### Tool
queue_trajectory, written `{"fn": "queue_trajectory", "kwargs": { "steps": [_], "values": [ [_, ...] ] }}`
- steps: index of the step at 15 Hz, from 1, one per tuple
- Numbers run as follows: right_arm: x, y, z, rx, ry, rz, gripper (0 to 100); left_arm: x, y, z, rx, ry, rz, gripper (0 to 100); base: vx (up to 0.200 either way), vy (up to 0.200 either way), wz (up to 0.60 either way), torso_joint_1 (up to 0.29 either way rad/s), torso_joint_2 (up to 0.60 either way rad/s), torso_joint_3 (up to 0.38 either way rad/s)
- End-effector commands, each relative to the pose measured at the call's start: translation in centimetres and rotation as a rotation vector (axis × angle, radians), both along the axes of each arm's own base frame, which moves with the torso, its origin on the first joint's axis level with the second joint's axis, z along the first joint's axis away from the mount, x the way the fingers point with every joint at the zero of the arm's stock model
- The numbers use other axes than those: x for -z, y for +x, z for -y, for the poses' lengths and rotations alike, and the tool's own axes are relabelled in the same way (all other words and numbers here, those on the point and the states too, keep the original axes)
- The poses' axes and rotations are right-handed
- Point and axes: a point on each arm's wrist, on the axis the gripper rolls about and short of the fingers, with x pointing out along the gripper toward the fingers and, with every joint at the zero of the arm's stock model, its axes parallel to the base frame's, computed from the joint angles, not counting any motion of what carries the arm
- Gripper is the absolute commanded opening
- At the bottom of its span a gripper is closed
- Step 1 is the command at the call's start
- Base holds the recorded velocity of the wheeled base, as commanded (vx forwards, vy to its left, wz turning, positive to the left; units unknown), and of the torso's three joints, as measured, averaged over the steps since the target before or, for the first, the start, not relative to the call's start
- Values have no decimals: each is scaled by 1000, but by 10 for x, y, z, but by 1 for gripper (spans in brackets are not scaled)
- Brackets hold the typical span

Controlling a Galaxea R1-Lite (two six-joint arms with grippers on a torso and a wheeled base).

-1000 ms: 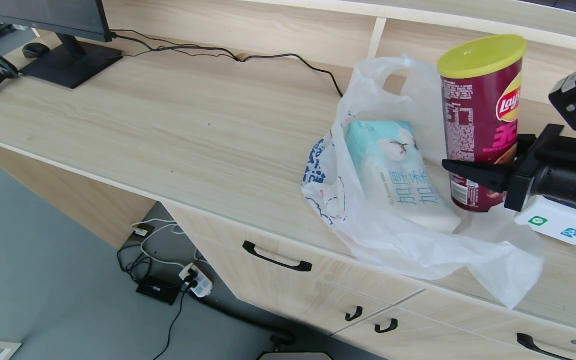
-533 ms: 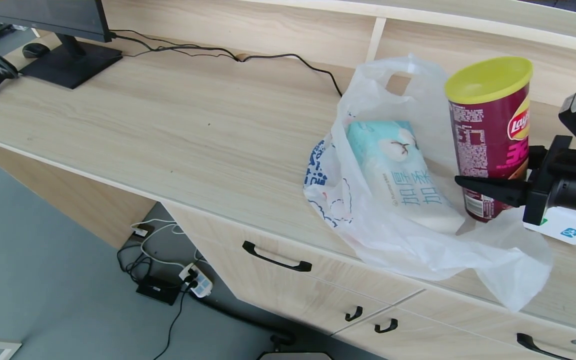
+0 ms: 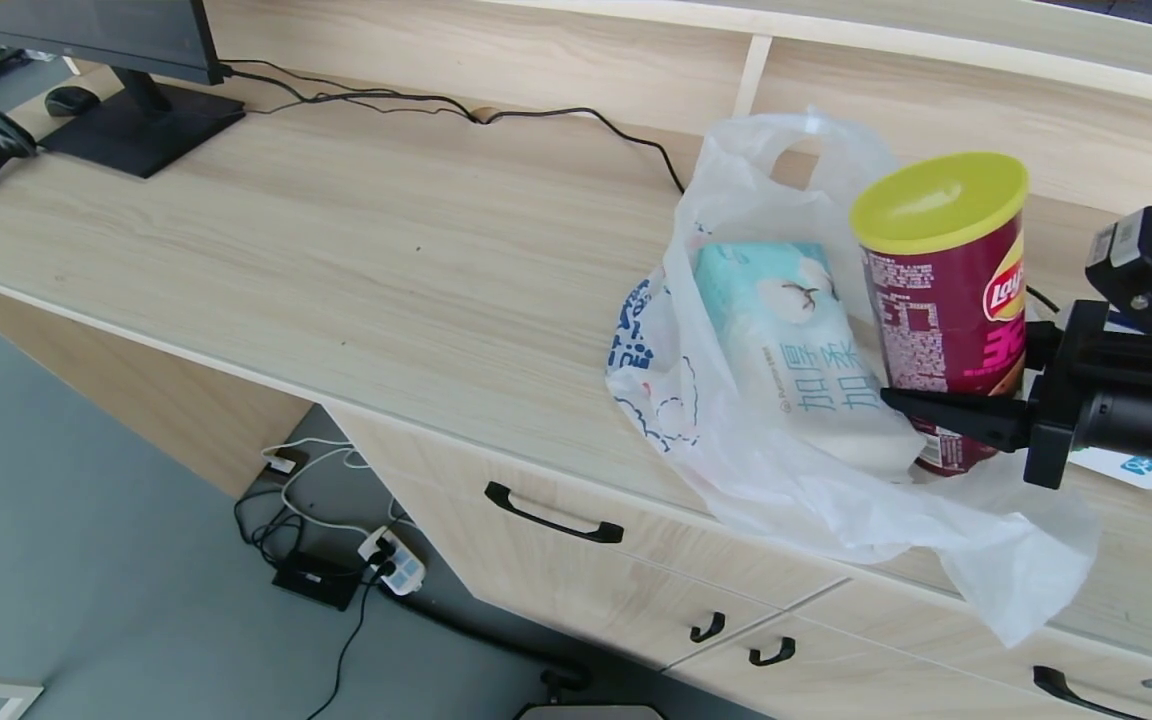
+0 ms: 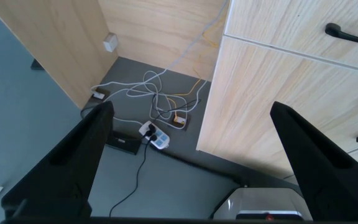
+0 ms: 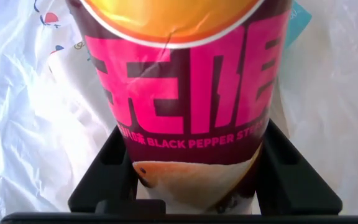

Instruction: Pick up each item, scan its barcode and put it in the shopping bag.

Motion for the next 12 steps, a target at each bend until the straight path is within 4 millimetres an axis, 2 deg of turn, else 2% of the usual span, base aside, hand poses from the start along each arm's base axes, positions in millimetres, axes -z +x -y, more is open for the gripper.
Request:
{"fn": "queue_trajectory", "kwargs": {
  "steps": [1,5,6,12],
  "values": [
    [-4,5,-2,-4,0,15,0,0,0,0,-1,0,-1,100,0,0,0,0,0,0],
    [-7,10,-2,29,-6,24,0,0,0,0,-1,0,-1,100,0,0,0,0,0,0],
    [-6,11,-2,30,-8,19,100,0,0,0,-1,0,-1,100,0,0,0,0,0,0],
    [-1,15,-3,28,-12,4,100,0,0,0,-1,0,-1,100,0,0,0,0,0,0]
  ]
}}
